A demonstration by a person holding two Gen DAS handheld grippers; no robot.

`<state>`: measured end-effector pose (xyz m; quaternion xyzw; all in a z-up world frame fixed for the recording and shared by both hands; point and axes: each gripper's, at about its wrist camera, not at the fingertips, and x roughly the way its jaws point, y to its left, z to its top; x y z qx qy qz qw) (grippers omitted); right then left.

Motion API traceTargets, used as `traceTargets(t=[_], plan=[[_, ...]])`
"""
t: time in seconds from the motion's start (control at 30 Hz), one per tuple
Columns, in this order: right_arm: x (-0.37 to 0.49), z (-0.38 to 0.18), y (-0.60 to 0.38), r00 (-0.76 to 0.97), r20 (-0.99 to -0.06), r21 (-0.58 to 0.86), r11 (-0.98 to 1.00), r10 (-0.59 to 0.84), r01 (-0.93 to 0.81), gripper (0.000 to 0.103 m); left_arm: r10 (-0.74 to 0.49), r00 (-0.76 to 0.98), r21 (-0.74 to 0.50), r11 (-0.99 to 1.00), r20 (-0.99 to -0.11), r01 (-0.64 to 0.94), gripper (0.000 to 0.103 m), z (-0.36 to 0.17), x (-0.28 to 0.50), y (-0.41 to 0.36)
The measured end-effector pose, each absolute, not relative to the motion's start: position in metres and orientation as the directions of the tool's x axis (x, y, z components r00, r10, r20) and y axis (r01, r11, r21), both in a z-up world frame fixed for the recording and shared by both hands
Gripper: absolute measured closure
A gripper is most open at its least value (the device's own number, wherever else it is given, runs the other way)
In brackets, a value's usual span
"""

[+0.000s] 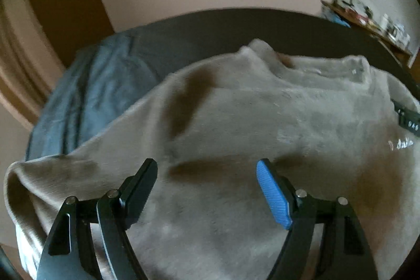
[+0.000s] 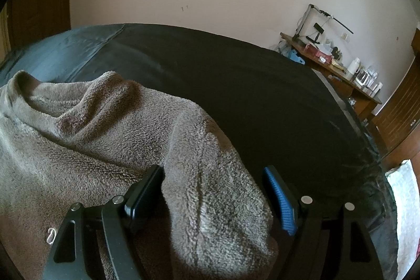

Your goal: Fold clothes

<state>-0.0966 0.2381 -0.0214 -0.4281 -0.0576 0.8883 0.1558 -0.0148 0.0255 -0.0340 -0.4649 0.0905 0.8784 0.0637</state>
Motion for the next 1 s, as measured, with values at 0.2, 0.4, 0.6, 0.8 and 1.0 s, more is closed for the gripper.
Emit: traceTargets(t=[0.2, 0.4, 0.6, 0.8, 1.0], plan=[[-0.096, -0.021, 0.242, -0.582, -0.752, -0.213, -0.95, 0.308, -0.228, 0.024, 0.093, -0.554, 0.031, -0.977, -0.827, -0.211, 0.017, -0.047, -0.019, 0.027], [-0.098, -0.021, 0.242, -0.581, -0.754, -0.212, -0.95, 0.308, -0.228, 0.024, 0.125, -0.575, 0.018, -0.971, -0.808, -0.237, 0.006, -0.053, -0.012, 0.035], [-0.094, -0.018, 0.239, -0.595, -0.737, -0.225, -0.946, 0.321, -0.231, 0.023, 0.133, -0.57, 0.006, -0.972, -0.811, -0.235, 0.006, -0.054, -0.014, 0.031], [-0.081, 0.012, 0.224, -0.676, -0.696, -0.179, -0.97, 0.241, -0.162, 0.024, 0.126, -0.564, -0.002, -0.977, -0.816, -0.215, 0.006, -0.055, -0.021, 0.012], [-0.093, 0.066, 0.162, -0.765, -0.644, -0.072, -0.997, 0.016, 0.039, 0.023, 0.12, -0.559, -0.021, -0.983, -0.821, -0.181, 0.005, -0.05, -0.018, -0.001]])
